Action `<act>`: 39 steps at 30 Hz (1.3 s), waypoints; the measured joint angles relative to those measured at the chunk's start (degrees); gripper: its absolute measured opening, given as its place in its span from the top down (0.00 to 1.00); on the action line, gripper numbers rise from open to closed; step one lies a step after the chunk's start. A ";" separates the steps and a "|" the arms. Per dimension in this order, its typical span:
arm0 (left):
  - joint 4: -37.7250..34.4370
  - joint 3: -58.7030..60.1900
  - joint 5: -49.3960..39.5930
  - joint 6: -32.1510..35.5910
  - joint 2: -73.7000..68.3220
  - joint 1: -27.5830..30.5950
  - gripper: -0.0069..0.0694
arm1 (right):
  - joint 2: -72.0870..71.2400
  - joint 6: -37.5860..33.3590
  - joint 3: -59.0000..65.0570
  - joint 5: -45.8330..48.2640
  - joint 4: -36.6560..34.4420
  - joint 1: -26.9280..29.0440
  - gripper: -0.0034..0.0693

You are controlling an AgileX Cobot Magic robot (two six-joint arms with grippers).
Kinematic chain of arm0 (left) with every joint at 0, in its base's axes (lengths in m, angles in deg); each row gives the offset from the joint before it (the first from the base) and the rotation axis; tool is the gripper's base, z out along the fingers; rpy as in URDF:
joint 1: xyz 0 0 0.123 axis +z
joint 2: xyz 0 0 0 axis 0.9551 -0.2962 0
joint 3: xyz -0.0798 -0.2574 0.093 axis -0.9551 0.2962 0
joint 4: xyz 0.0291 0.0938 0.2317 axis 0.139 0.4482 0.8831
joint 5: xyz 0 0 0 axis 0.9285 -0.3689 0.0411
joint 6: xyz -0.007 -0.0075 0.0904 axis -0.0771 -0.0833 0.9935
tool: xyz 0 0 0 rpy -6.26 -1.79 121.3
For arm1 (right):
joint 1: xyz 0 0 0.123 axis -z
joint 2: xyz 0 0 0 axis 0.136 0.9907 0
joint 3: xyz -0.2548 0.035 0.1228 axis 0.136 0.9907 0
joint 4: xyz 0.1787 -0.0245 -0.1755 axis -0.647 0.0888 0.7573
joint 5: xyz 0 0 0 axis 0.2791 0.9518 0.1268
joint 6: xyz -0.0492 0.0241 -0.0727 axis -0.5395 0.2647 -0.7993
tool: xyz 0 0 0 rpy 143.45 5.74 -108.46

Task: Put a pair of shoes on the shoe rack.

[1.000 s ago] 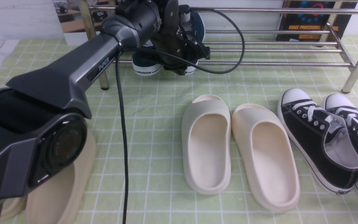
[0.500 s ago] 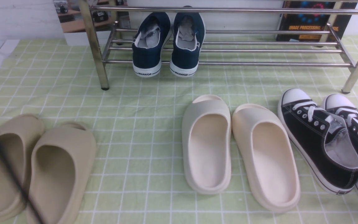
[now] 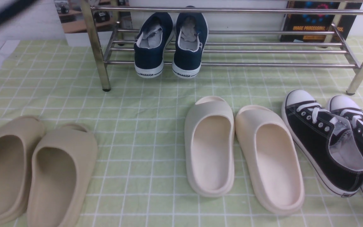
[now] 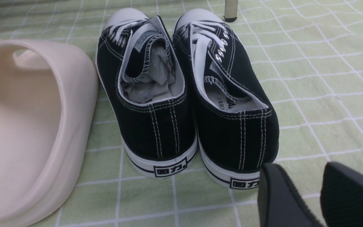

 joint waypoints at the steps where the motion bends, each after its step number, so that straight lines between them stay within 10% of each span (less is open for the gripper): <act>1: 0.00 5.29 1.20 -1.24 3.82 0.00 0.93 | 0.00 0.00 0.00 0.00 0.00 0.00 0.62; 12: -0.06 33.98 7.38 -9.42 28.18 0.00 0.93 | 0.00 0.00 0.00 0.00 0.00 0.00 0.62; 26: 0.06 37.91 9.51 -5.83 35.29 0.00 0.93 | 0.00 0.00 0.00 0.00 0.00 0.00 0.62; 39: -4.99 78.00 56.64 -5.29 55.61 20.10 0.93 | 0.00 0.00 0.00 0.00 0.00 0.00 0.62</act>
